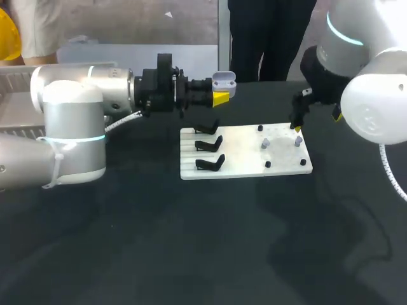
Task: Pick up each earbud case from the left stands, insert the matching earbuds, close the lid, and place the case in the box.
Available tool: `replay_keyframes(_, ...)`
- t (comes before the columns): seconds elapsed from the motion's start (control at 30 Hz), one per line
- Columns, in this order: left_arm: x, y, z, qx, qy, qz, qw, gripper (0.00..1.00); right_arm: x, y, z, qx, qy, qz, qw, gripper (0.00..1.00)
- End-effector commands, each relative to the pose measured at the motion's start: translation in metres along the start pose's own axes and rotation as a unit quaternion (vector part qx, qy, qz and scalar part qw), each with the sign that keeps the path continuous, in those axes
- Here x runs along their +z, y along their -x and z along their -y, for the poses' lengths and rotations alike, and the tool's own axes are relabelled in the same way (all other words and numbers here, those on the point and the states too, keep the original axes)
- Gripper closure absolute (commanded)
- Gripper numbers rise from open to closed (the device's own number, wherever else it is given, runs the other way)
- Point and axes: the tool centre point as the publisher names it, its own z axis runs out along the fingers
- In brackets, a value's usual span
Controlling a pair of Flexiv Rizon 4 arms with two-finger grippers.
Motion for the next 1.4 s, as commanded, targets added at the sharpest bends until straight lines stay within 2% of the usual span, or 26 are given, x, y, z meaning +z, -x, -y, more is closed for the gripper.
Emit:
replay_keyframes(0.03, -0.003, -0.001, 0.002, 0.001, 0.020, 0.002, 1.000, 1.00, 0.009, 0.005, 0.000, 0.003, 0.000, -0.009, 1.000, 0.00)
replay_keyframes(0.37, -0.003, 0.001, 0.001, 0.000, 0.019, 0.000, 1.000, 1.00, 0.032, -0.001, -0.003, 0.004, 0.008, -0.028, 1.000, 0.00)
replay_keyframes(0.63, -0.003, 0.001, 0.001, 0.000, 0.019, 0.000, 1.000, 1.00, 0.052, 0.000, -0.012, -0.041, -0.010, -0.049, 0.998, 0.02)
replay_keyframes(0.73, -0.003, 0.001, 0.001, 0.000, 0.019, 0.000, 1.000, 1.00, 0.056, 0.001, -0.012, -0.049, -0.016, -0.054, 0.997, 0.07)
replay_keyframes(0.83, -0.003, 0.001, 0.001, 0.000, 0.019, 0.000, 1.000, 1.00, 0.058, 0.003, -0.013, -0.061, -0.027, -0.062, 0.996, 0.17)
replay_keyframes(0.9, -0.003, 0.001, 0.001, 0.000, 0.019, 0.000, 1.000, 1.00, 0.059, 0.004, -0.014, -0.064, -0.026, -0.063, 0.996, 0.18)
replay_keyframes(0.93, -0.003, 0.001, 0.001, 0.000, 0.019, 0.000, 1.000, 1.00, 0.060, 0.005, -0.014, -0.068, -0.030, -0.066, 0.995, 0.26)
replay_keyframes(1.03, -0.003, 0.001, 0.001, 0.000, 0.019, 0.000, 1.000, 1.00, 0.063, 0.007, -0.014, -0.072, -0.035, -0.070, 0.994, 0.36)
replay_keyframes(1.1, -0.003, 0.001, 0.001, 0.000, 0.019, 0.000, 1.000, 1.00, 0.066, 0.008, -0.014, -0.073, -0.045, -0.078, 0.993, 0.49)
replay_keyframes(1.4, -0.003, 0.001, 0.001, 0.000, 0.019, 0.000, 1.000, 1.00, 0.076, 0.008, -0.017, -0.066, -0.059, -0.088, 0.992, 0.58)
